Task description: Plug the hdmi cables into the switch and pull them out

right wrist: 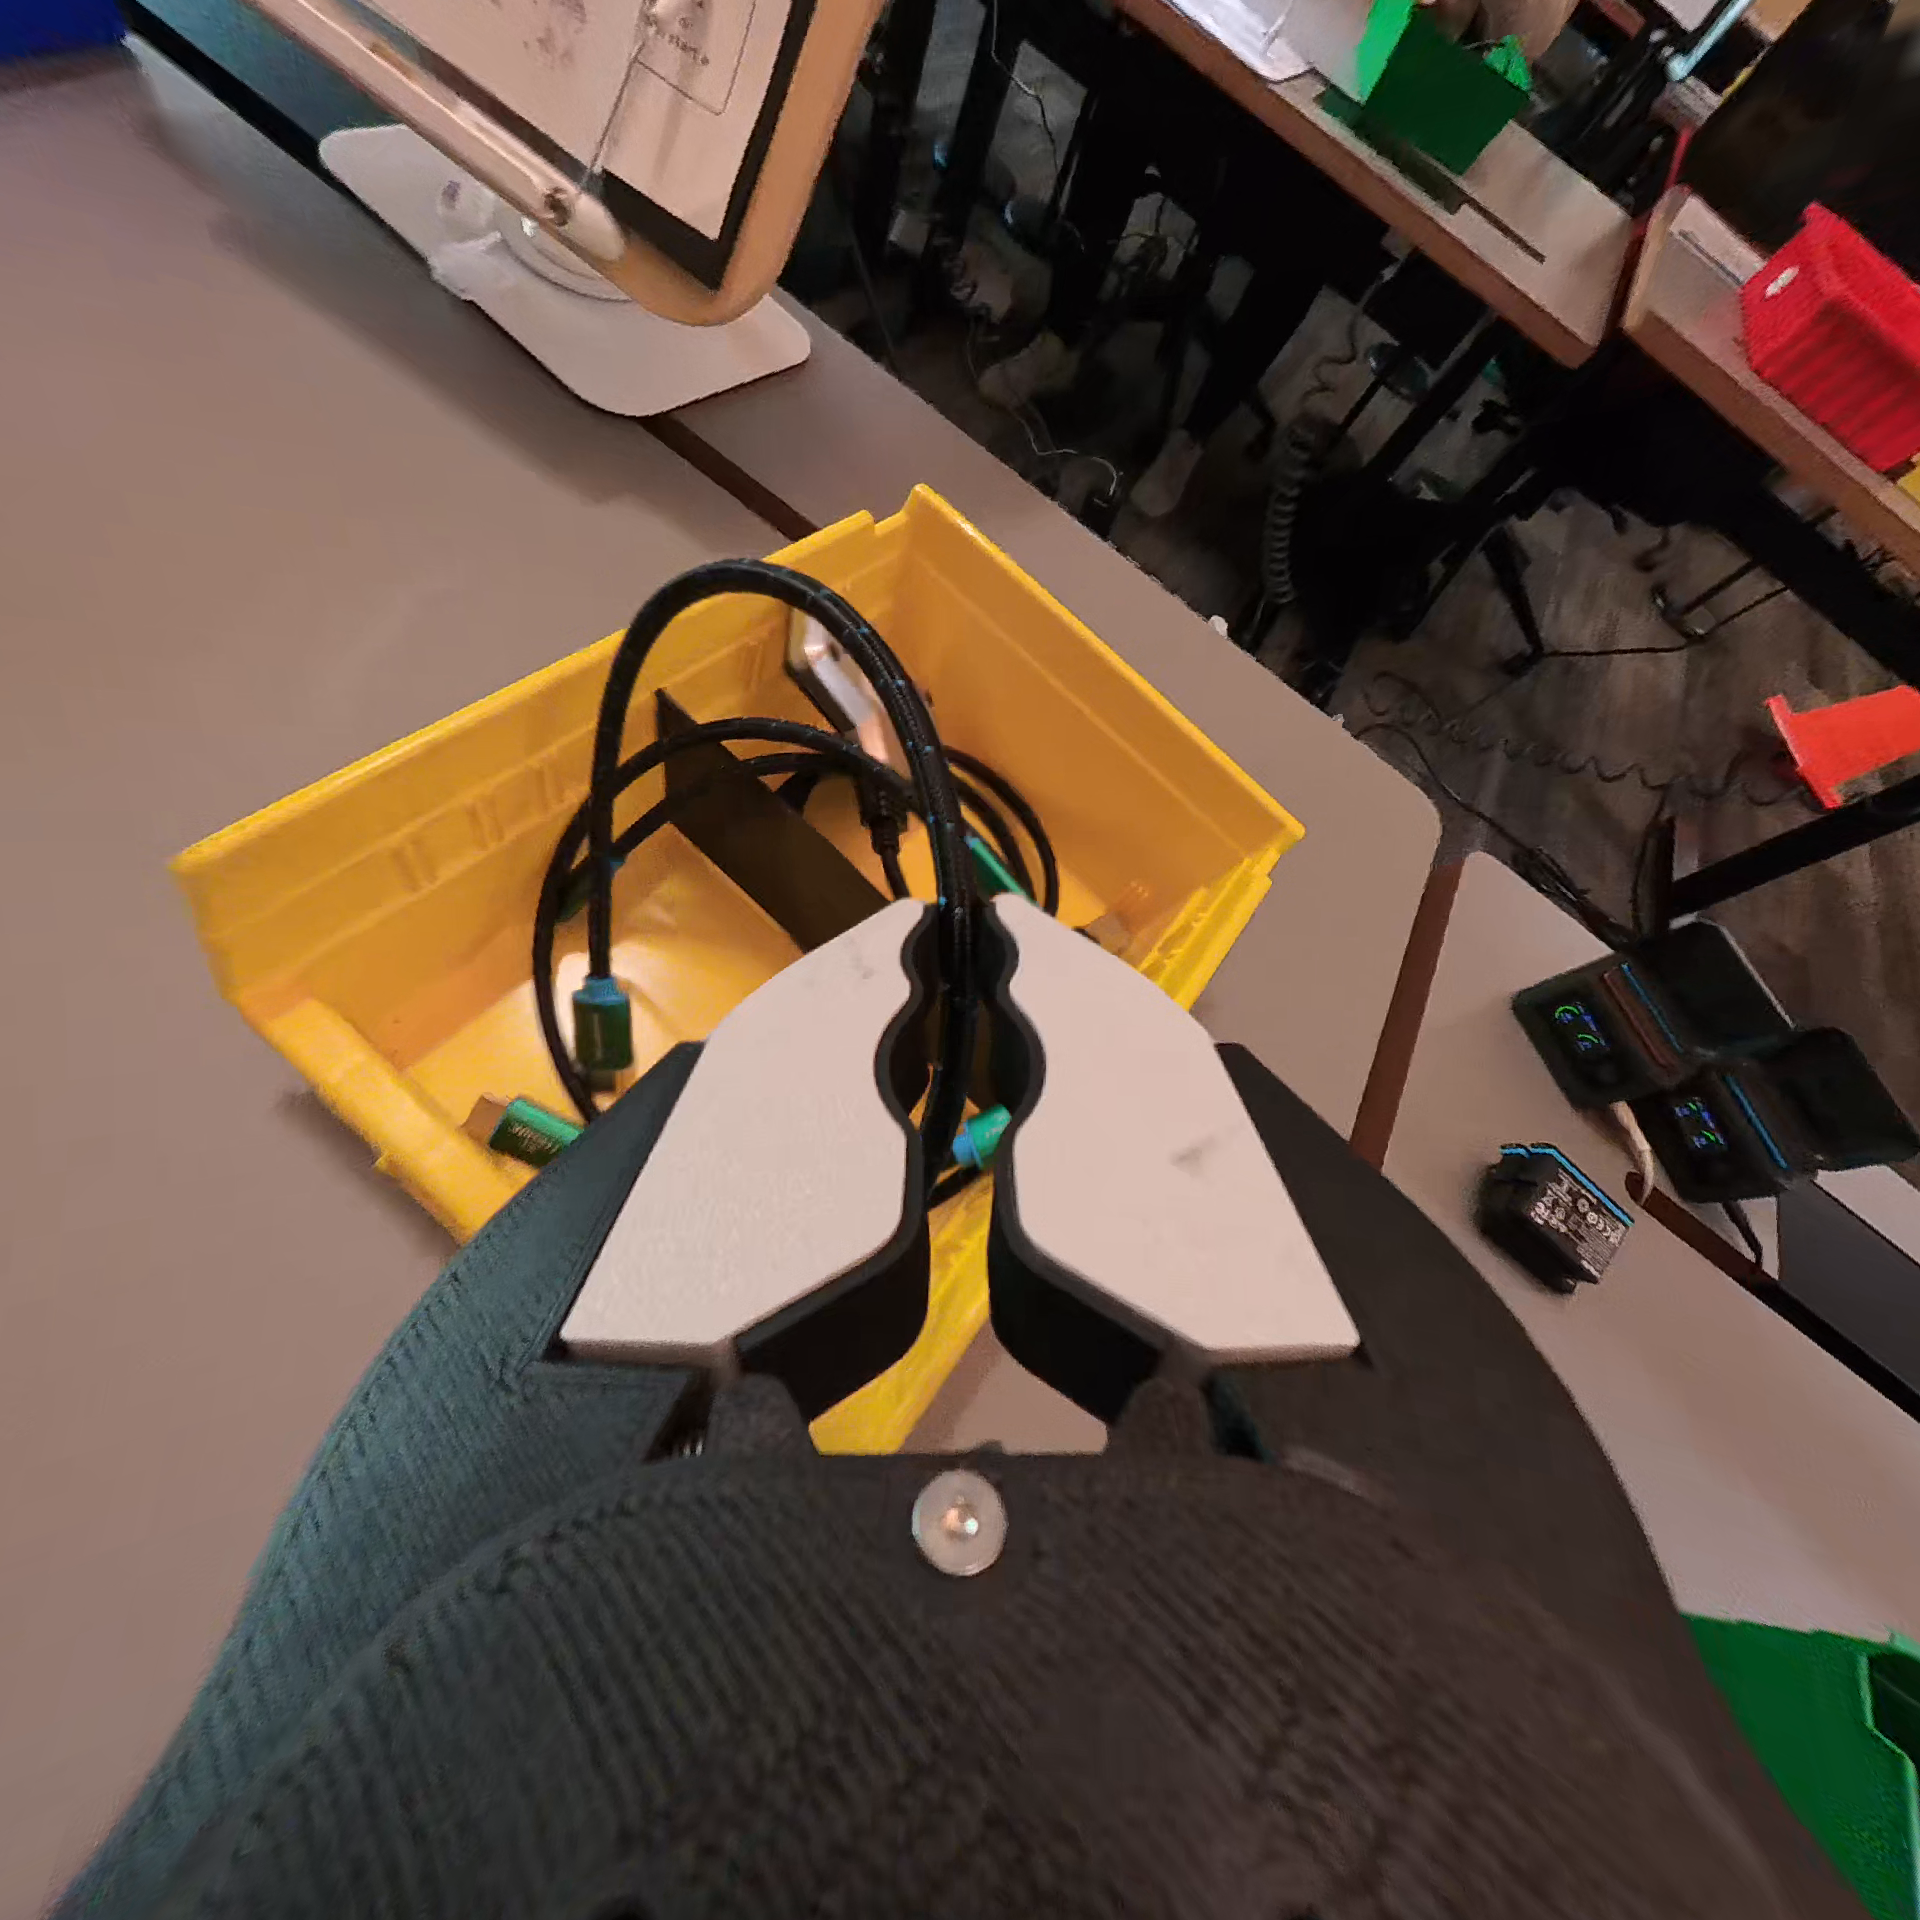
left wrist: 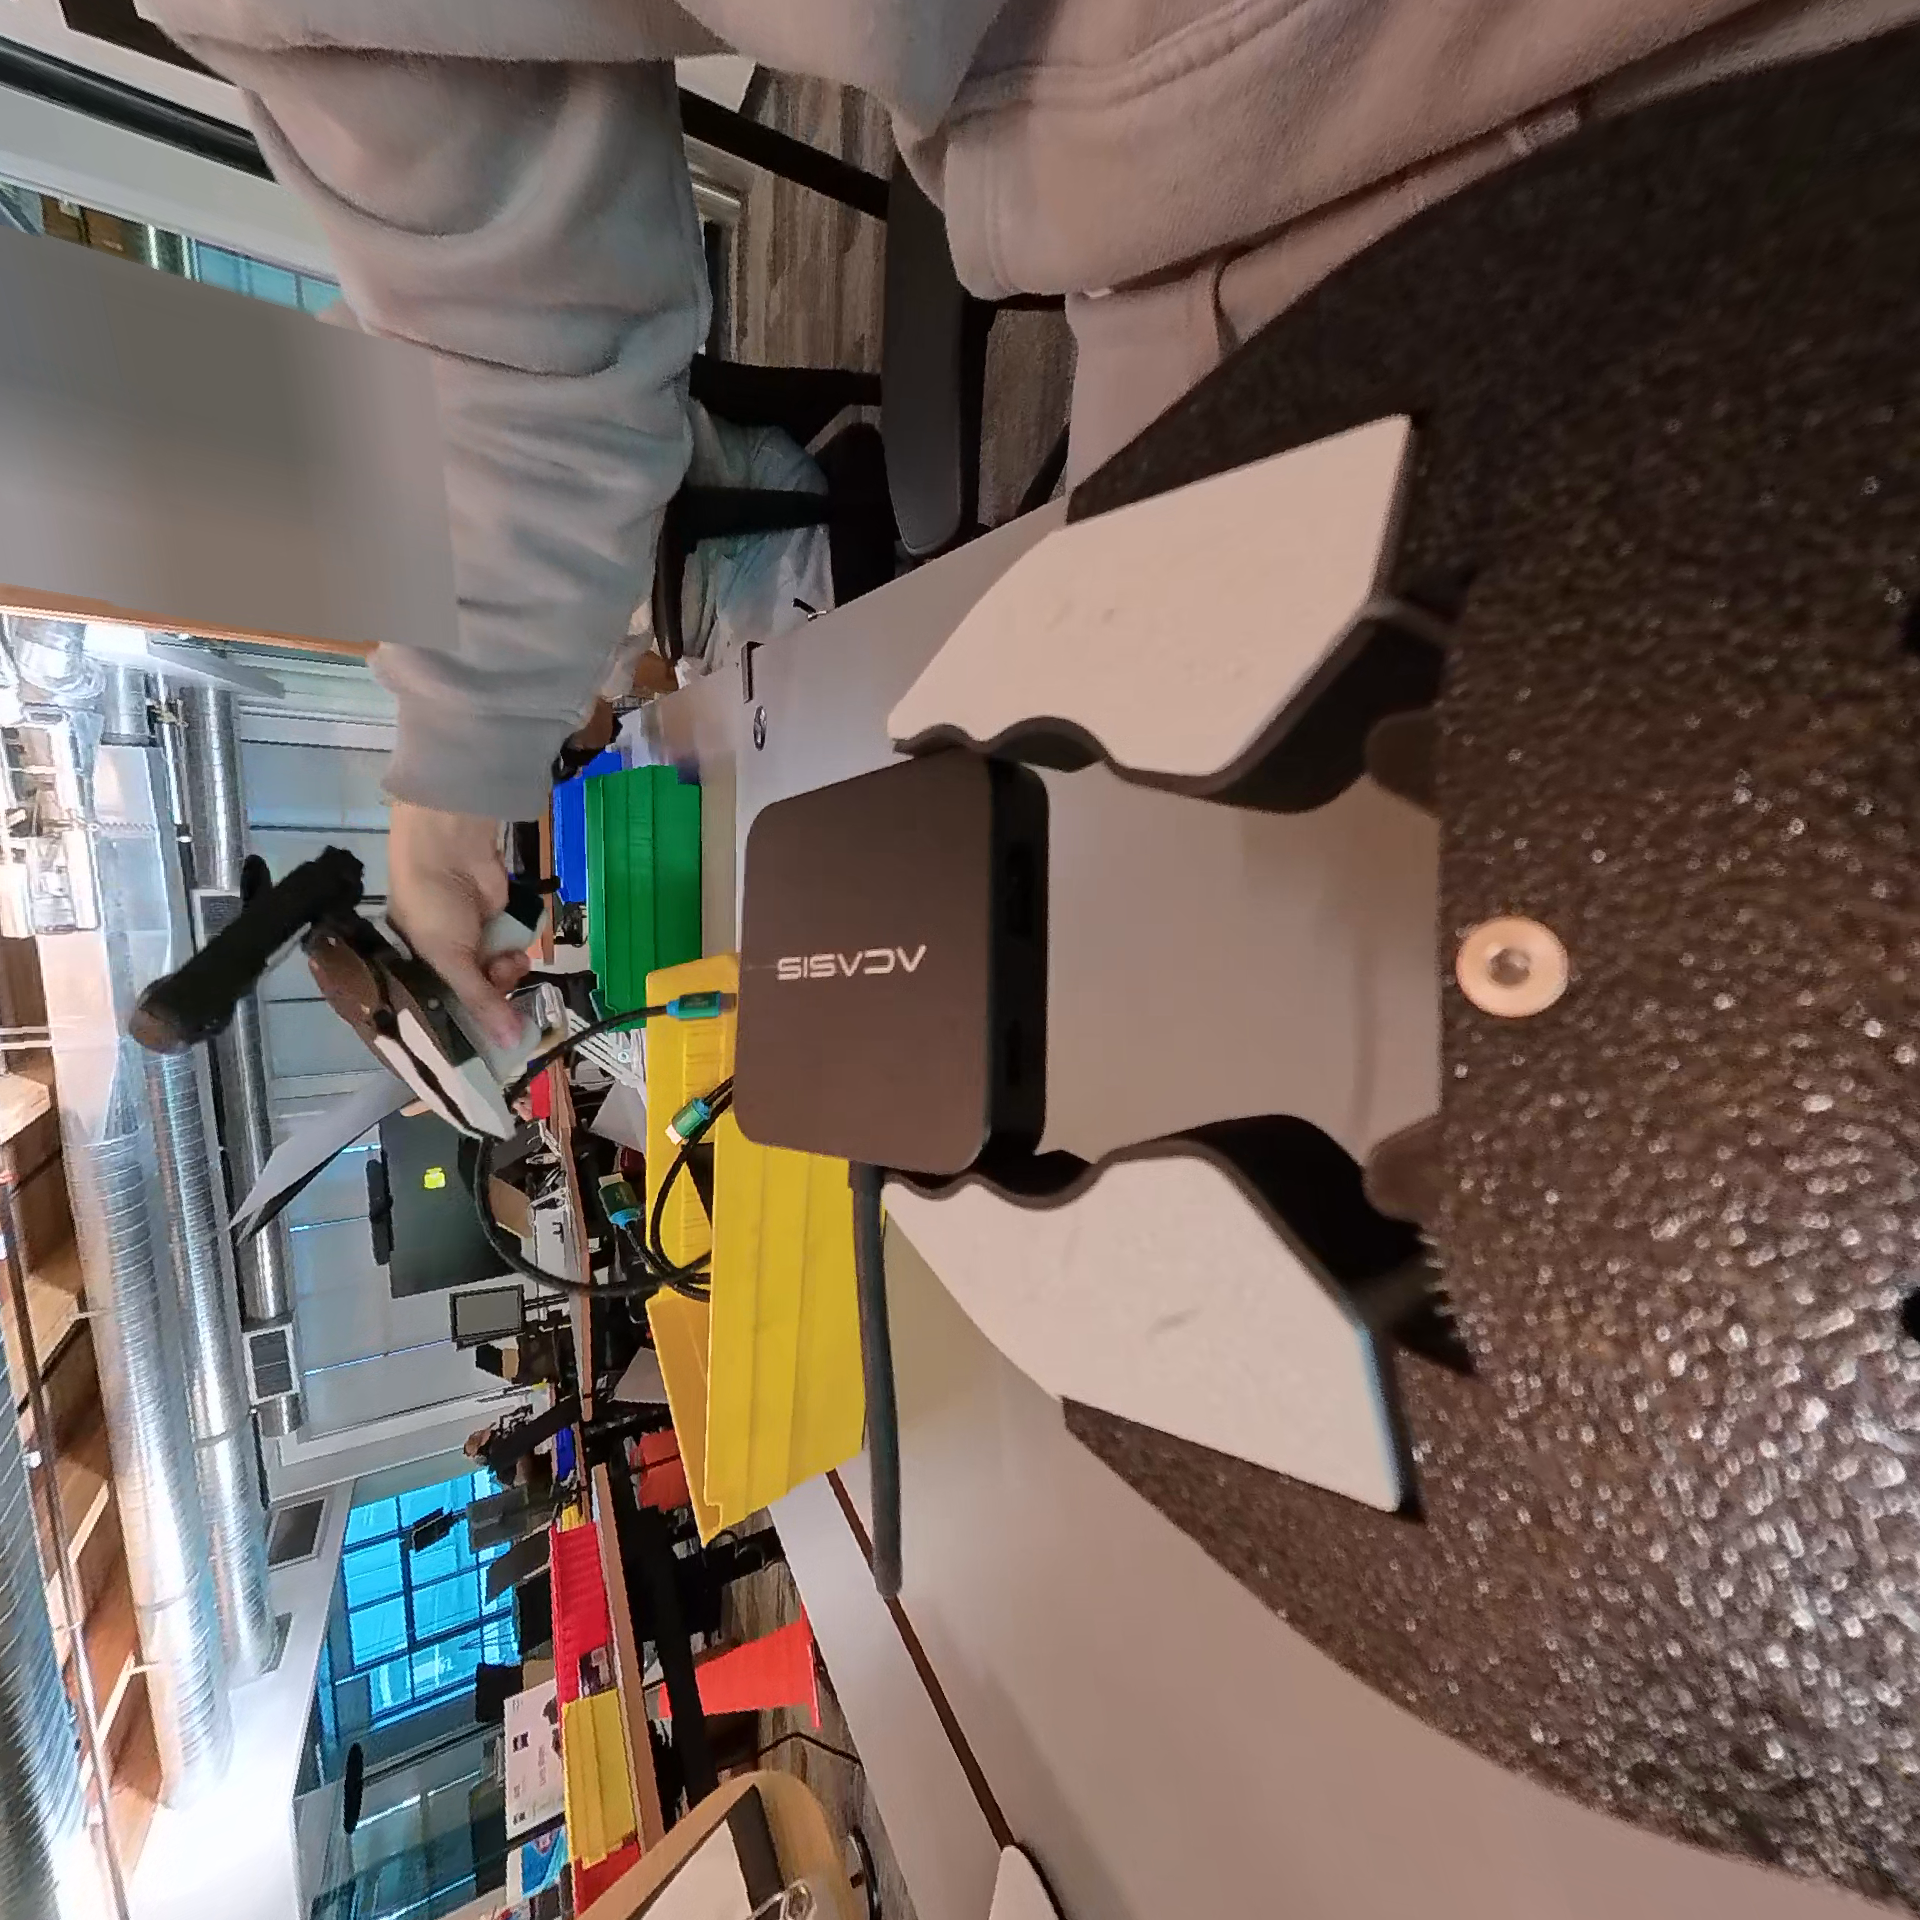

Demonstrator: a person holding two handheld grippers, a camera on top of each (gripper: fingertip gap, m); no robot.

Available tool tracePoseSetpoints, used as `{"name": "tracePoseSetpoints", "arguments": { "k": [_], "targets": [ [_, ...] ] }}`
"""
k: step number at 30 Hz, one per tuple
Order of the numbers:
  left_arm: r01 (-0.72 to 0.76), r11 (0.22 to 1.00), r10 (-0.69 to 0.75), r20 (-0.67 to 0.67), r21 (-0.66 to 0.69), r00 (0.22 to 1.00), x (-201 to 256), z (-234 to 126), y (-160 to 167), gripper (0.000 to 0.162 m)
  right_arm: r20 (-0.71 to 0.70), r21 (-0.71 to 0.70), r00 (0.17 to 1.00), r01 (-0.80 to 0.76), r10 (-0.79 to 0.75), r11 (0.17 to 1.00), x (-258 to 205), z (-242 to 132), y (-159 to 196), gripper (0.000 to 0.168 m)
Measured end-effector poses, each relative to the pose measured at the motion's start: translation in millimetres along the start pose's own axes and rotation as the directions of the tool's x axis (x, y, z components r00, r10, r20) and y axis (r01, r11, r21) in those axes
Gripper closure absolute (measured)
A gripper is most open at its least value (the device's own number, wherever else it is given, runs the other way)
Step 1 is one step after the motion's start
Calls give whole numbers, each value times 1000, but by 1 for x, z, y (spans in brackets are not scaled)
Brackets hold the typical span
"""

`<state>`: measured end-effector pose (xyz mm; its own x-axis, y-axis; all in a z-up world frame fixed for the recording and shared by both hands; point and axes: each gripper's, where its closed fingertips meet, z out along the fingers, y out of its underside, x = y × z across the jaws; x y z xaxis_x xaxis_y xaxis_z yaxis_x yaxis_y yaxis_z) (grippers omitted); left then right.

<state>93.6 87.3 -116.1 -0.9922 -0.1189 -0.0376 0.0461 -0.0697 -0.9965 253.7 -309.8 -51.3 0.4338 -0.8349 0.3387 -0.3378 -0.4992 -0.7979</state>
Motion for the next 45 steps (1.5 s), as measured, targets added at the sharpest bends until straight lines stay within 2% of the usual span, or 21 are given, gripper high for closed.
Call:
{"name": "tracePoseSetpoints", "arguments": {
  "k": [1,4,5,7,11,14,16,19,21,22,23,24,26,27,29,30,33,36,37,42,45],
  "targets": [
    [0,1000,0,-1,1,1000,0,0,0,90,-32,11,999,-3,3,1000,3,6,0,162],
    [0,1000,0,-3,5,1000,0,0,-1,90,-179,42,982,65,-57,997,17,18,-3,162],
    [1,1000,-1,-2,5,1000,0,0,-1,90,-176,36,982,70,-63,997,15,22,-2,162],
    [4,1000,-4,-2,4,1000,0,-1,0,90,-105,-27,994,40,-43,999,3,34,10,162],
    [6,1000,-6,-5,11,1000,0,-1,-1,90,-185,-190,979,51,-87,980,10,44,45,161],
    [5,1000,-5,-5,8,1000,0,-1,-1,90,-197,-374,976,15,-95,927,13,32,73,135],
    [4,1000,-4,-3,10,1000,0,-1,-1,90,-246,-461,967,-51,-72,886,18,15,85,99],
    [0,1000,0,9,19,1000,-2,-2,-3,90,-258,-362,966,-123,27,924,4,-6,62,87],
    [-8,1000,8,16,19,1000,-3,-1,-2,90,-102,-197,986,-153,135,968,-42,-7,28,87],
    [-18,1000,18,17,16,1000,-2,0,-2,90,65,-122,978,-187,196,975,-82,-5,10,86],
    [-31,999,31,16,9,999,-1,2,-2,90,263,-76,931,-243,255,967,-130,-5,-6,86],
    [-47,999,47,16,2,999,0,4,-1,90,470,-92,825,-309,315,947,-182,-10,-19,85],
    [-87,996,87,16,-8,996,4,11,-2,90,747,-267,492,-394,447,880,-277,-29,-36,85],
    [-112,994,113,16,-15,994,7,14,-2,90,784,-358,356,-408,508,840,-310,-35,-41,90],
    [-182,983,183,20,-37,983,13,22,-1,90,802,-465,176,-417,571,781,-356,-40,-55,92],
    [-220,974,221,21,-50,975,16,26,-1,90,805,-492,121,-414,581,766,-372,-41,-61,94],
    [-308,948,311,32,-87,950,21,34,-2,90,822,-515,55,-354,567,781,-405,-45,-72,97],
    [-377,915,386,35,-146,922,23,38,3,90,843,-490,65,-315,534,812,-418,-43,-76,121],
    [-399,902,410,37,-165,912,23,40,6,90,852,-478,56,-322,521,817,-418,-43,-80,151],
    [-426,883,449,96,-196,888,17,46,12,90,884,-391,168,-247,437,886,-411,-35,-72,155],
    [-403,898,432,190,-174,881,6,44,8,85,861,-286,374,-204,345,936,-367,-22,-72,154]
  ]
}}
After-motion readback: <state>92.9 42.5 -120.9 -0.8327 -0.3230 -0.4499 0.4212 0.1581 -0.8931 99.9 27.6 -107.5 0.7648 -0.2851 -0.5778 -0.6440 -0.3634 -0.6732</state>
